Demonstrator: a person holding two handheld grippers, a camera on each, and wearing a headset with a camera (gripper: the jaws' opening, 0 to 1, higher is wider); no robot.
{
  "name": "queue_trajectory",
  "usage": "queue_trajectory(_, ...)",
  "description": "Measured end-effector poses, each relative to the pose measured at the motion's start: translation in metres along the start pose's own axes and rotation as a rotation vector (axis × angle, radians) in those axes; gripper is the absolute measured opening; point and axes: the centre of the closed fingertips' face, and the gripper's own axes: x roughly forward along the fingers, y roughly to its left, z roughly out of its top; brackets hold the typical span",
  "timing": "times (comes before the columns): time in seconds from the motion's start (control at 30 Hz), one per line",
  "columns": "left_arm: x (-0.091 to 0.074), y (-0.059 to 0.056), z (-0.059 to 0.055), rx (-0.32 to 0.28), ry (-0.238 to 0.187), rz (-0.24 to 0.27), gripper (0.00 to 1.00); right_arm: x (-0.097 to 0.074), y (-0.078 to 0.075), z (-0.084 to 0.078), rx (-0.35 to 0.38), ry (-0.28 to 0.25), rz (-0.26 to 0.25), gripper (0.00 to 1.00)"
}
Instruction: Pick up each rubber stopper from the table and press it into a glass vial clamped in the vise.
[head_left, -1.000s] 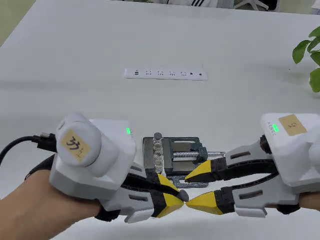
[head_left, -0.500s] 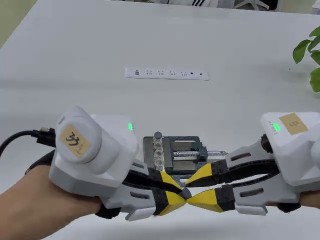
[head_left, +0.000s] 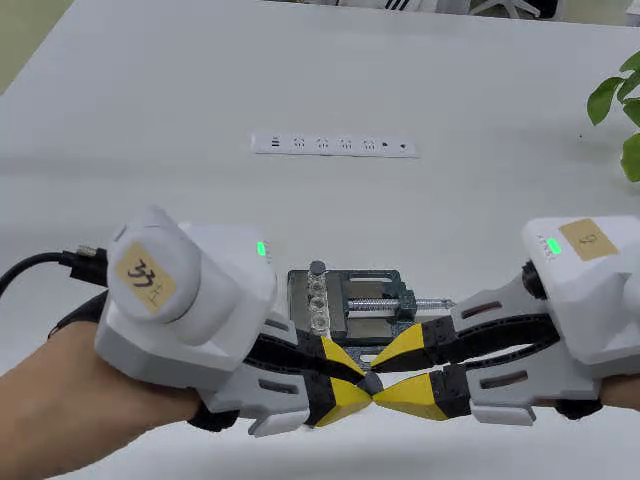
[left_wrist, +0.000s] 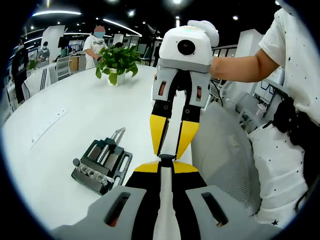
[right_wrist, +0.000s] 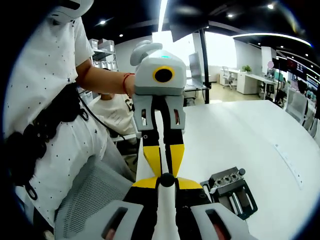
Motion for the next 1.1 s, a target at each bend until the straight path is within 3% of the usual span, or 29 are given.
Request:
queue_trajectory(0.67,0.0008,0.0001,0.0018,0.034,0.001,-0.003,0.04,-0.0014,-0.0012,-0.0005,0.051,0.005,0.001,0.06)
queue_trajectory(1.1,-0.0037,0.0019,0.0032,0.030,-0.019,-0.004,0.04,-0.0010,-0.0013,0.0039,0.008,-0.011,0.003,0.05)
